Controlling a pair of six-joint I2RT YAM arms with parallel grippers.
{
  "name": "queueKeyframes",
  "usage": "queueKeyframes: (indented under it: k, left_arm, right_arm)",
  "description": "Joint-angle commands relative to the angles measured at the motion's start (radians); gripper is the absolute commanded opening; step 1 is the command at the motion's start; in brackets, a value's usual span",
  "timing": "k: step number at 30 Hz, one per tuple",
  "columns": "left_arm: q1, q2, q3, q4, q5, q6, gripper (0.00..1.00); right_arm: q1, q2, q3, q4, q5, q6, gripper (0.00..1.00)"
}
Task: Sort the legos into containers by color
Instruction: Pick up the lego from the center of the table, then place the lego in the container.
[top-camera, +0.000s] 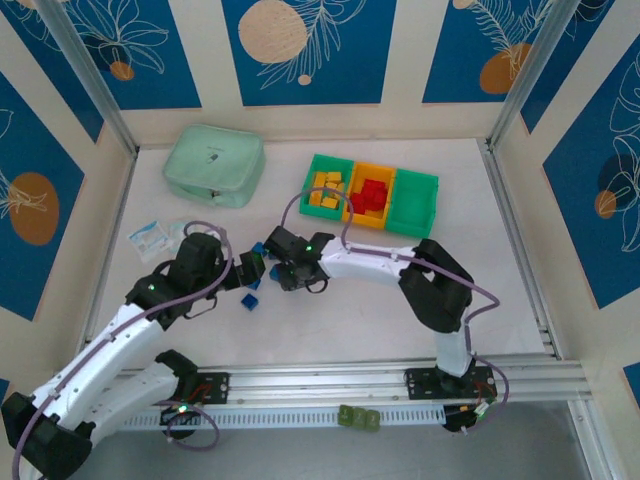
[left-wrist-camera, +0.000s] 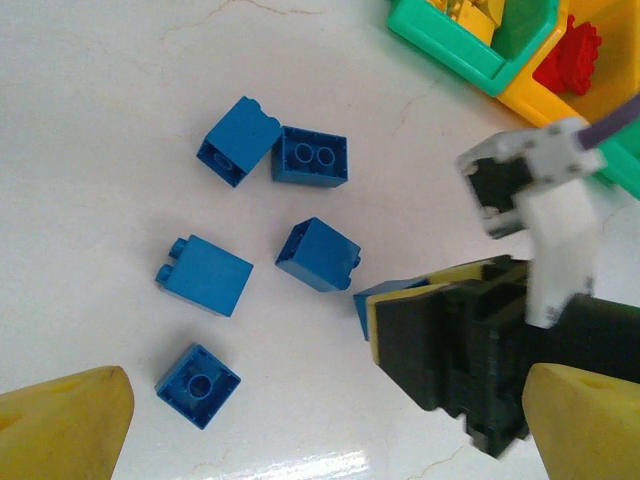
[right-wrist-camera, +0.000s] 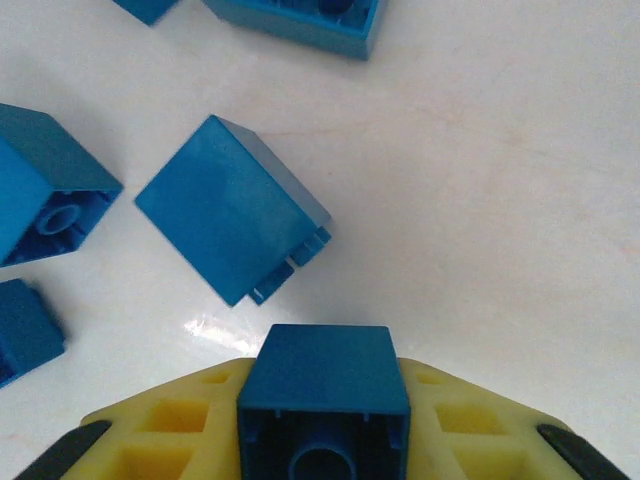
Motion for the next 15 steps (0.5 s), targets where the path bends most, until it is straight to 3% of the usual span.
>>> queueKeyframes:
  k: [1,7,15]
  left_arm:
    - [0.005,0.024,0.033,0.06,0.048,0.005,0.99]
    - [0.005,0.11,0.063,0.137,0.104,0.019,0.99]
    - [-0.012,0.275,0.128,0.267,0.201,0.039,0.99]
  right_arm:
    - [-0.027,-0.121,-0.035,-0.023,0.032,-0.023,0.26]
    - [-0.149,-0.29,-0.104,-0.059,0.051,-0.073,0.26]
    - [-0.45,-0.414,-0.148,-0.068,0.031,-0.147,0.26]
